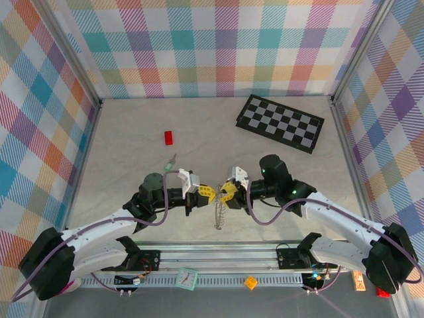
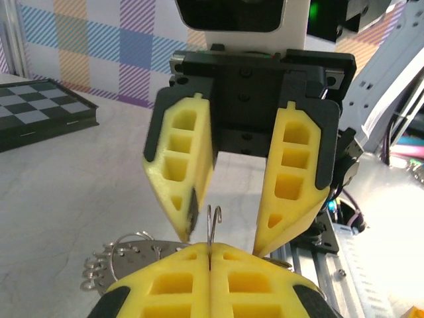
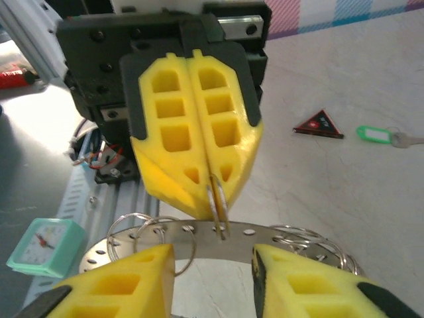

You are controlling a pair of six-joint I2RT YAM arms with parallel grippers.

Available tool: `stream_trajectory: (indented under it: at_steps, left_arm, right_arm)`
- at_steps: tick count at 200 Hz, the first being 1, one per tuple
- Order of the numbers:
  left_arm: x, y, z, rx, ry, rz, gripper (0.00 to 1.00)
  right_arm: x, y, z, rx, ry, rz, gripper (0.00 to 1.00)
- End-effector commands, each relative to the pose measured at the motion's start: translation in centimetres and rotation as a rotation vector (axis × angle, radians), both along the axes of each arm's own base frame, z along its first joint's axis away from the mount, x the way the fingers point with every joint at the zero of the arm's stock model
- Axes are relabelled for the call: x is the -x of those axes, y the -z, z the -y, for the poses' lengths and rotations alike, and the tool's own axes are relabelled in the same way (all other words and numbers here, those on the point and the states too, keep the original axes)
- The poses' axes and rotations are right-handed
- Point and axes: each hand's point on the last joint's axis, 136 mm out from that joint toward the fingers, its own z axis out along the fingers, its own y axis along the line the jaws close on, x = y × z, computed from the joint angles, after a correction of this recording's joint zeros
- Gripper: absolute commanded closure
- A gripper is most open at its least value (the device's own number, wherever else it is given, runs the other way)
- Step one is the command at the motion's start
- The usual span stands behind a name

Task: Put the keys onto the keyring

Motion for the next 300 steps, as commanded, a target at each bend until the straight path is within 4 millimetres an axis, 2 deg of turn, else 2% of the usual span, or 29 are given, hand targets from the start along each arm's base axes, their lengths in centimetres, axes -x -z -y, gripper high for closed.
stream_trajectory:
  at_steps: [1, 46, 102, 159, 189, 202, 213, 233, 300]
  left_arm:
    - [0.3, 1.3, -0.1, -0.128, 0.01, 0.039, 1.0]
    - [1.0, 1.8, 0.2, -0.204, 0.051, 0.061, 1.0]
    - [1.5, 1.6, 0.4, -0.228, 0.086, 0.074, 1.0]
    - [2.0, 1.5, 0.6, -0.237, 0.118, 0.076, 1.0]
    - [2.0, 1.5, 0.5, -0.244, 0.117, 0.074, 1.0]
    - [1.8, 1.4, 0.5, -0.244, 0.1, 0.075, 1.0]
    - [1.6, 1.4, 0.5, -0.242, 0.088, 0.069, 0.91]
    - [1.6, 1.5, 0.5, -0.222, 0.078, 0.062, 0.84]
    - [1.6, 2.2, 0.4, -0.173, 0.057, 0.012, 0.82]
  right_arm:
    - [0.2, 0.4, 0.6, 0.094, -0.015, 0.055, 0.61]
    - [0.8, 0.2, -0.2, 0.129, -0.084, 0.068, 0.6]
    - [1.7, 1.3, -0.9, 0.148, -0.148, 0.054, 0.65]
    - [1.7, 1.4, -1.3, 0.141, -0.154, 0.063, 0.81]
    - [2.0, 1.5, -1.4, 0.141, -0.165, 0.053, 1.0]
    - [2.1, 1.5, -1.4, 0.137, -0.169, 0.048, 1.0]
    - [2.1, 1.3, -1.5, 0.123, -0.166, 0.045, 1.0]
    - [2.1, 0.9, -1.6, 0.078, -0.152, 0.058, 1.0]
    - [2.2, 0.6, -1.5, 0.028, -0.123, 0.051, 1.0]
